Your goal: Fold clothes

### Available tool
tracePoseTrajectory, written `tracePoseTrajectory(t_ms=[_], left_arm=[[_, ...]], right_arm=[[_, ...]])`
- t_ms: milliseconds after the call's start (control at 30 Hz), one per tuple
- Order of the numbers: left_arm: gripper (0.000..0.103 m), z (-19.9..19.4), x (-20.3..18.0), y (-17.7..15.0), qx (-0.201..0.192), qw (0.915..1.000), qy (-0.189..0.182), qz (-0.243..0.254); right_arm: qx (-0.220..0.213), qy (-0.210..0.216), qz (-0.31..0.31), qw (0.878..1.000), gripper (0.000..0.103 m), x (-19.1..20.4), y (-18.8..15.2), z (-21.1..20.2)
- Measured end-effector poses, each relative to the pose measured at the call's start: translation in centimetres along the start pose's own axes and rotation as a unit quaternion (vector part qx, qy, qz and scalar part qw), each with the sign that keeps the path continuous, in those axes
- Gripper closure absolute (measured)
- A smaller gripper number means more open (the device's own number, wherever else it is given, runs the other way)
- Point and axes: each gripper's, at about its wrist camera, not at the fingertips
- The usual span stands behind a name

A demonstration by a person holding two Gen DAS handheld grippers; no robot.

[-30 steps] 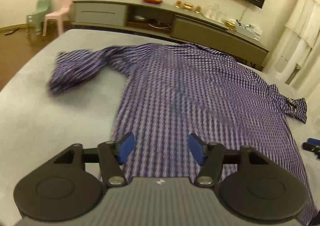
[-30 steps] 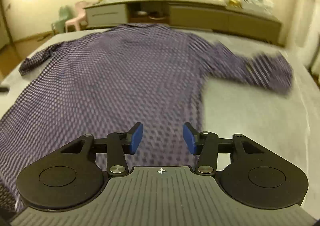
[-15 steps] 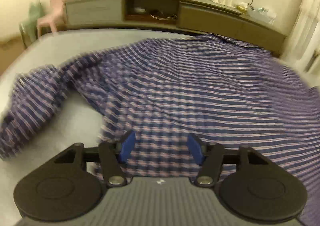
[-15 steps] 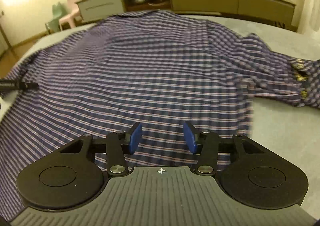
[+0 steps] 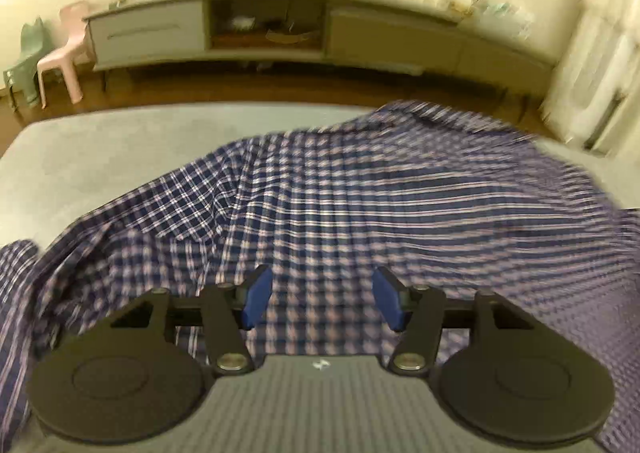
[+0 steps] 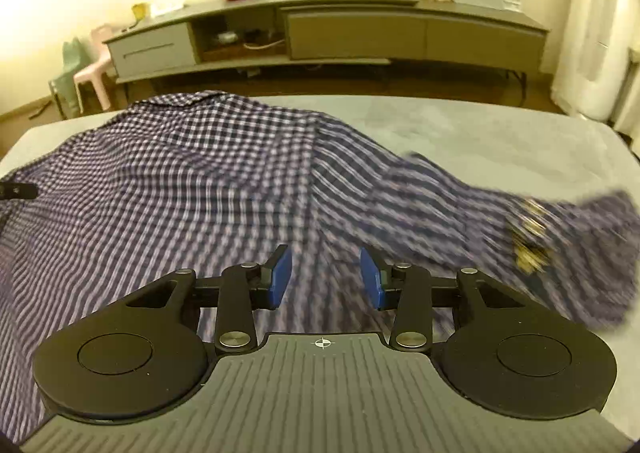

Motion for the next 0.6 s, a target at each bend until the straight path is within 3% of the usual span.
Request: tracePoseTrajectory(t_ms=[100, 167, 300, 333, 367, 467, 533, 600], left_arm=[[0.041, 2.1, 2.2, 2.6, 0.0, 0.999, 0.036, -0.026], [0.035, 3.0, 3.9, 4.2, -0.006, 0.9973, 0.056, -0.046], [0.037, 3.8, 6.3, 6.7, -0.003, 0.9918, 0.084, -0.096], [0.049, 3.1, 5.8, 6.8, -0.009, 0.9935, 0.067, -0.091], [0.051, 2.5, 5.2, 6.8, -0.016, 0.9949, 0.049, -0.086], [0.048, 1.1, 1.8, 6.6, -0.034, 0.9987, 0.0, -0.039], [0.046, 2.1, -1.1, 7.2, -0.027, 0.9996, 0.004, 0.002], [0.047, 3.9, -2.2, 8.3, -0.018, 0.9995, 0.027, 0.006]], right_arm=[[0.001, 0.001, -0.003, 1.0, 0.06, 0.1, 0.5, 2.8], [-0.001, -0.024, -0.032, 0.999, 0.056, -0.4, 0.6, 3.2], [0.016, -0.077, 0.005, 0.997, 0.055, -3.5, 1.1, 2.7], [0.012, -0.084, 0.007, 0.996, 0.055, -3.5, 1.1, 2.5], [0.009, -0.081, 0.007, 0.997, 0.058, -3.2, 1.1, 2.1], [-0.003, -0.071, 0.006, 0.997, 0.061, -2.1, 1.2, 1.1], [-0.01, -0.065, 0.005, 0.998, 0.061, -1.4, 1.2, 0.4], [-0.008, -0.034, -0.001, 0.999, 0.062, -0.4, 1.5, 0.6]])
Point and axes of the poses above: each gripper's, at about its wrist camera, not at the fingertips, and z roughly the way its jaws point, x to its left, y to its top, and after that the axes turned 14 degrees about x, right-handed
